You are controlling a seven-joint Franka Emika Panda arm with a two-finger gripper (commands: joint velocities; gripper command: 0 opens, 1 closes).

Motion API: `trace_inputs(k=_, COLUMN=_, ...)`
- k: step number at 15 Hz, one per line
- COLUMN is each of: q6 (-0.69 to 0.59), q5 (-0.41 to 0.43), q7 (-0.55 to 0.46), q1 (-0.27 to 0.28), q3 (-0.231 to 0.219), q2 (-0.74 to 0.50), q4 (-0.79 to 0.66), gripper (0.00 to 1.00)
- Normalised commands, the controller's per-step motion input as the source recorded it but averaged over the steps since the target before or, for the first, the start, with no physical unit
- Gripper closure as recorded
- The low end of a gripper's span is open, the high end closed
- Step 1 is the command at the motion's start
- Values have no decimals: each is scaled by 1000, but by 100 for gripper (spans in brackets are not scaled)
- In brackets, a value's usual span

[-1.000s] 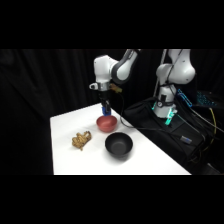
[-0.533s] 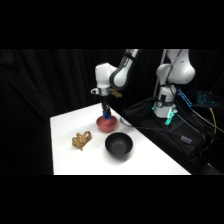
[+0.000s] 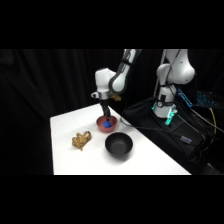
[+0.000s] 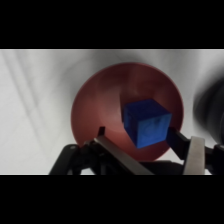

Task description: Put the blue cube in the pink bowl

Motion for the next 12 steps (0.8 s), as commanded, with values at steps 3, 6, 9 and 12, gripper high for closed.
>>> trace_inputs(k=3, q6=14, q5=-52, q7=-20, q1=-91, q3=19, q2=-65, q4=74, gripper=0)
trace_inputs(k=6, q6=-183, q5=-151, q7=45, q1=-55, q3=-37, q2=-252, q4=25, gripper=0)
trace_inputs(k=9, q6=-328, q5=-258, q7=137, q1=-8, q3=-89, q2=-367, q4=10, gripper=0)
trace_inputs(k=12, q6=-421, q5=-266, q7=168, q1=24, q3=-90, q2=-440, q4=18, gripper=0)
